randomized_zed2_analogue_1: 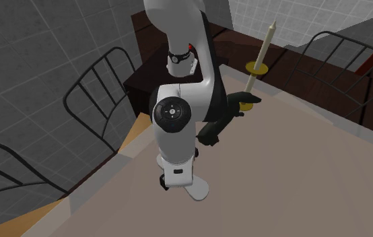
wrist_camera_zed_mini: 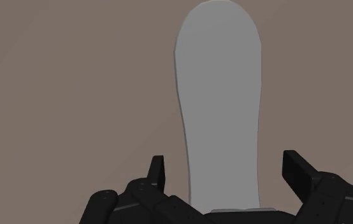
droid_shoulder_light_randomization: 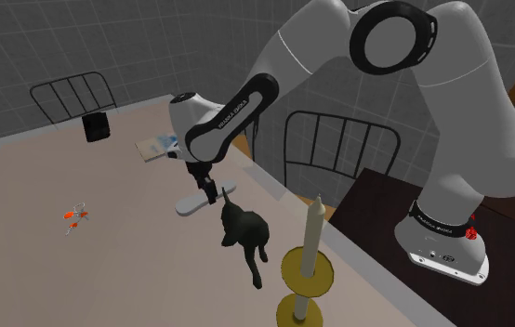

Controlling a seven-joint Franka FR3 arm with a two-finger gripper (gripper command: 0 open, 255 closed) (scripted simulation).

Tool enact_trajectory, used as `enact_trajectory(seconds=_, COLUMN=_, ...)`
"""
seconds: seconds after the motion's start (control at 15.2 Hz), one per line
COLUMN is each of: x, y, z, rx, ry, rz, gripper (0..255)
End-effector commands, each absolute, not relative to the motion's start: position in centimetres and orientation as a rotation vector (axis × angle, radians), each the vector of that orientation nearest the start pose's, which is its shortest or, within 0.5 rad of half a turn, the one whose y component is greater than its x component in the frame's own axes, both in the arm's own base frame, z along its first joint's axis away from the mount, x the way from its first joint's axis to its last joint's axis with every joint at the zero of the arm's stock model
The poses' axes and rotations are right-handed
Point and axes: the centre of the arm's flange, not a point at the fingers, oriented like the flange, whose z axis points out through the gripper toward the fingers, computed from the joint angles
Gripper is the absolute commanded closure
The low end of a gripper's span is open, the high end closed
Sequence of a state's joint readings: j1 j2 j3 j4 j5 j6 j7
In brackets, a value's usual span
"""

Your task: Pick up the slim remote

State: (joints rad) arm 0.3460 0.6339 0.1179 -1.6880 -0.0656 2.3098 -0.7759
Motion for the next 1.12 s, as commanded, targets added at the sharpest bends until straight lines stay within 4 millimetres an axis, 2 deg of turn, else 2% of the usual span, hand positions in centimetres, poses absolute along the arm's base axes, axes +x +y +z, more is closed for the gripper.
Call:
enact_trajectory(seconds=0.0, x=61.1, y=29.5, z=22.7, rx=-2.519, ry=-1.84, rz=0.005, gripper=0)
enact_trajectory(seconds=0.07, x=61.1, y=29.5, z=22.8, rx=-2.519, ry=-1.84, rz=0.005, gripper=255)
enact_trajectory(seconds=0.66, x=61.1, y=29.5, z=22.7, rx=-2.519, ry=-1.84, rz=0.005, gripper=255)
enact_trajectory(seconds=1.06, x=61.1, y=29.5, z=25.9, rx=-2.519, ry=-1.84, rz=0.005, gripper=255)
